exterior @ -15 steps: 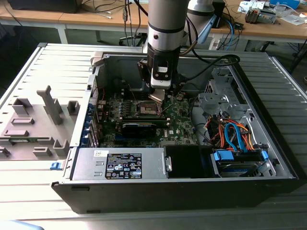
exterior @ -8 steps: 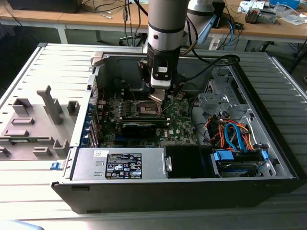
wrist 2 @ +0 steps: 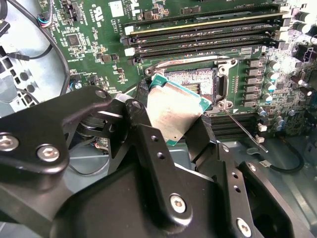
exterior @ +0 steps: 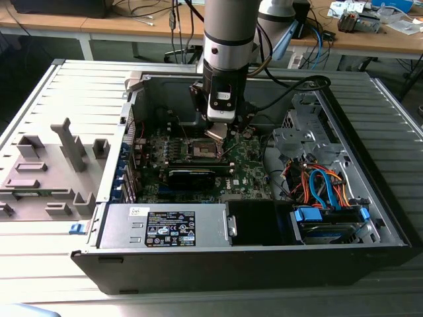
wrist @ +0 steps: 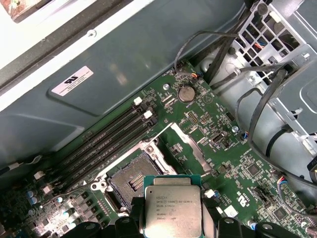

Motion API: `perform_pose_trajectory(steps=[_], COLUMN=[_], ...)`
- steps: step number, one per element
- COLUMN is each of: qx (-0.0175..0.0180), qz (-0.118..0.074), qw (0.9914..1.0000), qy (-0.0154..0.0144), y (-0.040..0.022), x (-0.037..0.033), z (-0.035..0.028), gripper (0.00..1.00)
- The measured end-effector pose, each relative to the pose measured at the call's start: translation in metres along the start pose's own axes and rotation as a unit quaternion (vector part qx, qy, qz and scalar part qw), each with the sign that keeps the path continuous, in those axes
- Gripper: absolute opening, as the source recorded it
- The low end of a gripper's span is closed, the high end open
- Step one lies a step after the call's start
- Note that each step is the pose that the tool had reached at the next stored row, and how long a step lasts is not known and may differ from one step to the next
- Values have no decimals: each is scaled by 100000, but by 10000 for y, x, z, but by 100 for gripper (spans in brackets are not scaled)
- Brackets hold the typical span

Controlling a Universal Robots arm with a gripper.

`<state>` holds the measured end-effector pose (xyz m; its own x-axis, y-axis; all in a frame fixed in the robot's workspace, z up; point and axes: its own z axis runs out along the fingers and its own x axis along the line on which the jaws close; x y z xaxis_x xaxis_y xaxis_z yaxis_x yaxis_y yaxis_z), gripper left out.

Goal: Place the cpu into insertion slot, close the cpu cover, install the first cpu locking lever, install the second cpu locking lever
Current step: 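Place the cpu into insertion slot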

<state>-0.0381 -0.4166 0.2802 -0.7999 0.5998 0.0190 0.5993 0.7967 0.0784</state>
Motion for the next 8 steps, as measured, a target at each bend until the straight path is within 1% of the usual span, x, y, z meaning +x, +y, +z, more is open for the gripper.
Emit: perform_pose_trajectory(steps=[8], qx=[-10], qz=[228], qw=[100000], qy=[-17], y=[0], x=[0], z=[0], gripper=[55])
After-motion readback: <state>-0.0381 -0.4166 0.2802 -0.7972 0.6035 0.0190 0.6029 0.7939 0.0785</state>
